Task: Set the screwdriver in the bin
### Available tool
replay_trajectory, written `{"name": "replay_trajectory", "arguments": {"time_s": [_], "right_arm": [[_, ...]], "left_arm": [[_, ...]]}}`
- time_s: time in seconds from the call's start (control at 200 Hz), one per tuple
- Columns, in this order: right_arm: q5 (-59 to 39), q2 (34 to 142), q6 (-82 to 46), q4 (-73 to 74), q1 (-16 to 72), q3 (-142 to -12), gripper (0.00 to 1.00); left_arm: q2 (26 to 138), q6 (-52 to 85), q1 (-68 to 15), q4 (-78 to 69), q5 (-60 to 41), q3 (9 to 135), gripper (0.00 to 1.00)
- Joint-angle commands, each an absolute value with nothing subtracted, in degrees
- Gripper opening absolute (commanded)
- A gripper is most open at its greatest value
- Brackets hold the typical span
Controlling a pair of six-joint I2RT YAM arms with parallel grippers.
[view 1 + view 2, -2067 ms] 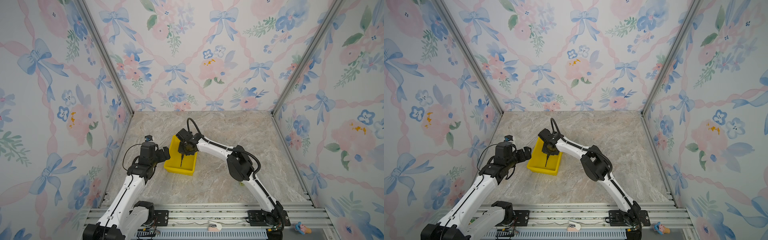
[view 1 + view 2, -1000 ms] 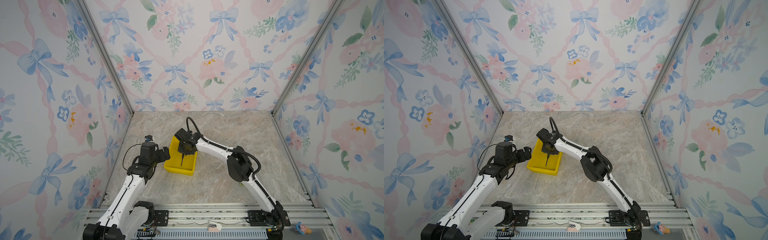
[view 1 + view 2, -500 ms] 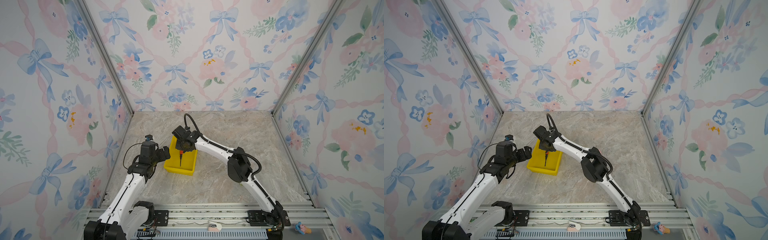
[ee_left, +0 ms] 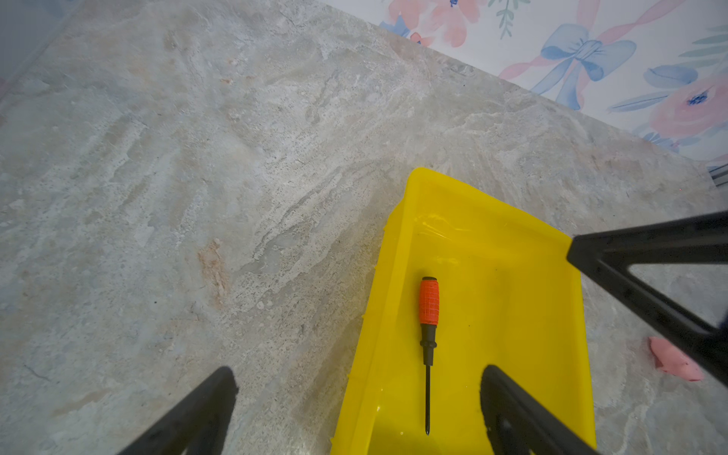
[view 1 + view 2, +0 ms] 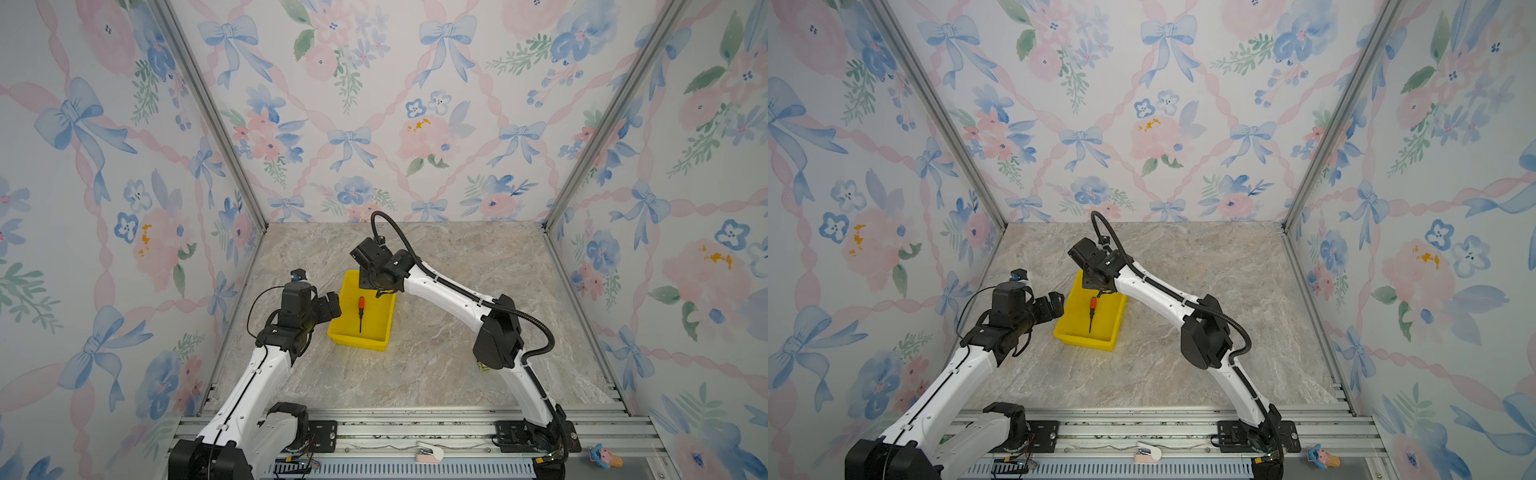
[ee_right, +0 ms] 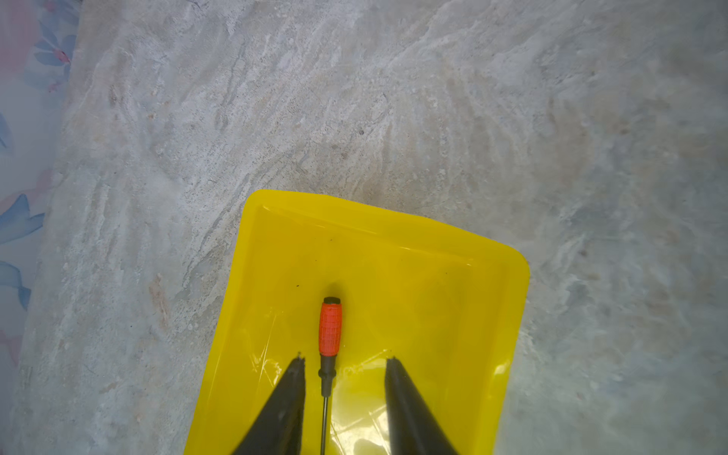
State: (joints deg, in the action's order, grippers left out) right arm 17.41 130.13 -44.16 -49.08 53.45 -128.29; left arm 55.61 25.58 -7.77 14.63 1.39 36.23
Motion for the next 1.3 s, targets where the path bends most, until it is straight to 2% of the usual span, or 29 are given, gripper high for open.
{"name": "replay_trajectory", "arguments": {"time_s": [0.0, 0.225, 0.47, 0.565, 0.58, 0.61, 0.835, 0.98, 1.11, 1.245, 1.295], "right_arm": [[21.4, 123.9, -38.2, -50.5, 54.2, -123.0, 0.39], [24.9, 111.4, -28.4, -45.7, 52.1, -107.6, 0.56], [25.5, 96.2, -21.0, -39.5, 46.4, -89.9, 0.87], [26.0, 89.3, -17.3, -35.6, 44.1, -82.5, 0.96], [26.1, 88.1, -16.7, -34.8, 43.9, -81.2, 1.00], [26.1, 86.0, -15.6, -33.3, 43.1, -78.5, 0.97], [29.3, 72.7, -14.0, -29.9, 36.1, -65.6, 0.97], [21.1, 68.0, -15.7, -28.5, 25.6, -58.8, 0.97], [19.8, 62.9, -17.2, -23.5, 17.3, -51.4, 0.97], [28.6, 59.1, -19.3, -18.6, 11.3, -44.5, 0.97], [28.3, 57.5, -17.0, -14.1, 9.0, -40.9, 0.97]], "left_arm": [[55.8, 25.0, -7.4, 13.6, 0.4, 37.6, 0.97], [56.9, 24.7, -8.3, 13.6, 2.2, 36.6, 0.98], [55.4, 23.5, -8.7, 13.6, 7.6, 35.2, 0.97], [55.7, 22.5, -8.7, 13.6, 9.7, 34.7, 0.98], [55.8, 22.3, -8.7, 13.6, 9.9, 34.6, 0.97], [56.0, 22.0, -8.6, 13.6, 10.5, 34.5, 0.97], [58.2, 20.7, -8.5, 12.3, 15.3, 35.6, 0.98], [59.3, 17.1, -8.4, 5.5, 20.2, 33.0, 0.98], [60.3, 14.0, -7.3, -2.7, 22.7, 29.3, 0.97], [61.9, 6.4, -5.9, -14.2, 17.7, 24.4, 0.97], [63.2, 4.1, -5.4, -17.2, 17.4, 23.4, 0.98]]}}
